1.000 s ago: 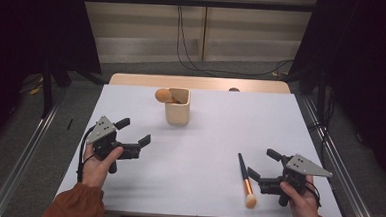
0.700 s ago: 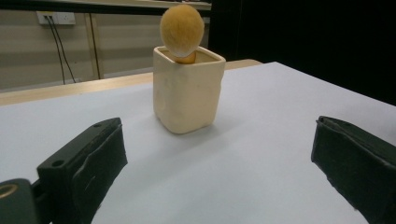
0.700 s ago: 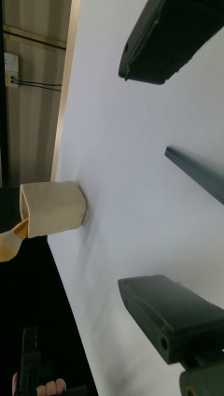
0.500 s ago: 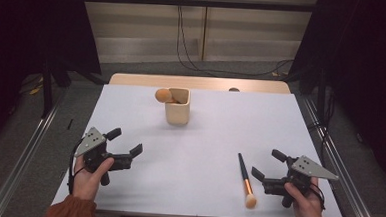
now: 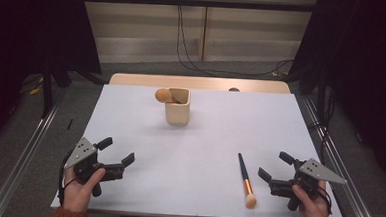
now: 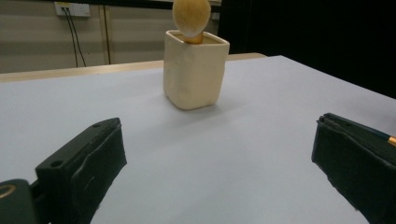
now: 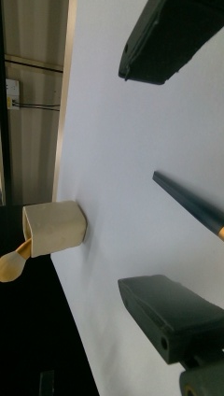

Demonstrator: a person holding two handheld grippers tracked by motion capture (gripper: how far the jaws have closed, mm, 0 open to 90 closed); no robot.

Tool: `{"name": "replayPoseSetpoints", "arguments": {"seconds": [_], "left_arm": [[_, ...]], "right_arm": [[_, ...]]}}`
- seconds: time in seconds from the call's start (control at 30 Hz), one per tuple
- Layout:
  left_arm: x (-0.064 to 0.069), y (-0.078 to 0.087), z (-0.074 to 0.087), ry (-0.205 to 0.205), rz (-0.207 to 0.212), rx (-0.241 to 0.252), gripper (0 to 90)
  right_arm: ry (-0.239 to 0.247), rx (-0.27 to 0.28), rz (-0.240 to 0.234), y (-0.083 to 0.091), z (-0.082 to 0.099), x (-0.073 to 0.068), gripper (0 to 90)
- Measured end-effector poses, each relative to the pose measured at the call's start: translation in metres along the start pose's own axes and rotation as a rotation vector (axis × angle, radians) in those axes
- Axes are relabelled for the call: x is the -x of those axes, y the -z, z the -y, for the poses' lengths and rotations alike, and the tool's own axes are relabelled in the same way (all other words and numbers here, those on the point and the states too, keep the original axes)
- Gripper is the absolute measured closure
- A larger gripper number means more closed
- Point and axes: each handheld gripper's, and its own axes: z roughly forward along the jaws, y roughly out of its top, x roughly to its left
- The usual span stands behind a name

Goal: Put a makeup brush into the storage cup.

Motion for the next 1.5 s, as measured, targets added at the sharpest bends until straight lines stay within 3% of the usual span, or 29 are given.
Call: {"name": "replayPoseSetpoints", "arguments": {"seconds": [0.13,0.23,0.63,0.87,0.93,1.2,1.33,1.5], "left_arm": [[0.002,0.008,0.003,-0.024,-0.029,0.003,2.5],[0.000,0.013,0.007,0.003,-0.030,0.003,2.4],[0.000,0.013,0.007,-0.021,-0.020,-0.002,2.4],[0.000,0.011,0.008,-0.016,-0.006,-0.008,2.5],[0.001,0.011,0.007,-0.016,-0.002,-0.007,2.5],[0.003,0.012,0.005,-0.045,-0.006,-0.005,2.5],[0.002,0.011,0.006,-0.036,-0.001,-0.015,3.1],[0.002,0.012,0.005,-0.040,-0.006,-0.006,3.0]], "right_arm": [[-0.004,0.001,0.002,0.002,0.000,0.001,1.0],[0.001,0.016,-0.009,0.003,-0.002,0.001,0.9],[-0.004,0.016,0.004,0.002,-0.002,0.001,0.5],[-0.043,-0.033,0.007,-0.008,-0.001,-0.003,3.6],[-0.034,-0.040,-0.003,-0.011,-0.002,-0.006,3.4],[-0.048,-0.071,-0.029,-0.014,-0.009,-0.009,4.2],[-0.054,-0.123,-0.031,-0.020,-0.014,-0.011,5.4],[-0.040,-0.272,-0.041,-0.032,-0.016,-0.013,7.7]]}}
